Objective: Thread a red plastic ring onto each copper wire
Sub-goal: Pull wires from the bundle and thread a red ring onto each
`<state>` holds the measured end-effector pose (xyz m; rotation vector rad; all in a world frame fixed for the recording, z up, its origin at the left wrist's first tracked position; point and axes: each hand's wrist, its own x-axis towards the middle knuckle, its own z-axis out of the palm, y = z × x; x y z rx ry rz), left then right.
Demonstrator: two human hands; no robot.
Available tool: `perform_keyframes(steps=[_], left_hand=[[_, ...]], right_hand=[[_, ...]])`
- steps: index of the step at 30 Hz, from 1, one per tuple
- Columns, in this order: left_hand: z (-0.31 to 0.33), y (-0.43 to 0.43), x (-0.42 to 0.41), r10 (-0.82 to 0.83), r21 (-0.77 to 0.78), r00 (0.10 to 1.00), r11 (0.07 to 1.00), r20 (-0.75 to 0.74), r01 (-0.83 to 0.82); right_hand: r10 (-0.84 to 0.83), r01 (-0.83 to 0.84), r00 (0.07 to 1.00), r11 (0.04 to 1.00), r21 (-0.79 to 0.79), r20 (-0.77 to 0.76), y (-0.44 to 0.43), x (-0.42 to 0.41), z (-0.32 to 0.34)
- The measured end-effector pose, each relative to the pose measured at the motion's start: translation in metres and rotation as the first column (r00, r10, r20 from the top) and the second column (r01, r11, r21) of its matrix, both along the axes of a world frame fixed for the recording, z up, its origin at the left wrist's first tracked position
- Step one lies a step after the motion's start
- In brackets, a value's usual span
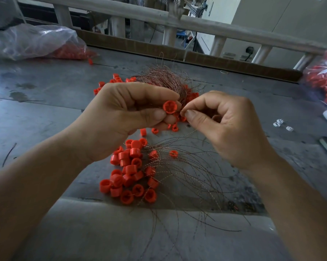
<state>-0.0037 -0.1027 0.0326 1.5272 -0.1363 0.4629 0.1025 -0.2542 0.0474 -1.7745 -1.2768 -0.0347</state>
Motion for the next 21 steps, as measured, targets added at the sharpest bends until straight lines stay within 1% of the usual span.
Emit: perform_keyframes(steps=[6, 9, 12, 14, 16, 19, 21], left_hand=[[-0.001, -0.004, 0.001, -0.091, -0.13, 0.996, 0.988, -0.016, 0.088], [-0.003, -0.005, 0.001, -0.131, -0.169, 0.991, 0.978, -0.037, 0.123], [-0.004, -0.005, 0.002, -0.136, -0.204, 0.99, 0.971, -0.048, 0.124], [-0.004, -0.005, 0.003, -0.131, -0.223, 0.99, 0.968, -0.052, 0.117], [-0.003, -0.004, 0.003, -0.117, -0.226, 0.991, 0.969, -0.058, 0.101], [-0.002, -0.003, 0.003, -0.108, -0.229, 0.993, 0.969, -0.056, 0.093], [-0.001, -0.003, 0.002, -0.109, -0.233, 0.993, 0.968, -0.05, 0.095]], right_hand=[[0.08, -0.086, 0.993, 0.994, -0.07, -0.087, 0.002, -0.002, -0.004], [0.097, -0.107, 0.99, 0.989, -0.102, -0.099, 0.005, -0.001, -0.01], [0.097, -0.112, 0.989, 0.985, -0.133, -0.116, 0.007, 0.001, -0.011], [0.099, -0.112, 0.991, 0.982, -0.153, -0.094, 0.004, 0.005, -0.006], [0.003, -0.013, 0.997, 0.992, -0.126, -0.074, 0.0, 0.016, -0.001], [-0.238, 0.236, 0.97, 0.971, -0.045, -0.045, -0.004, 0.043, -0.004], [-0.358, 0.357, 0.934, 0.929, -0.096, 0.01, -0.006, 0.059, -0.009]])
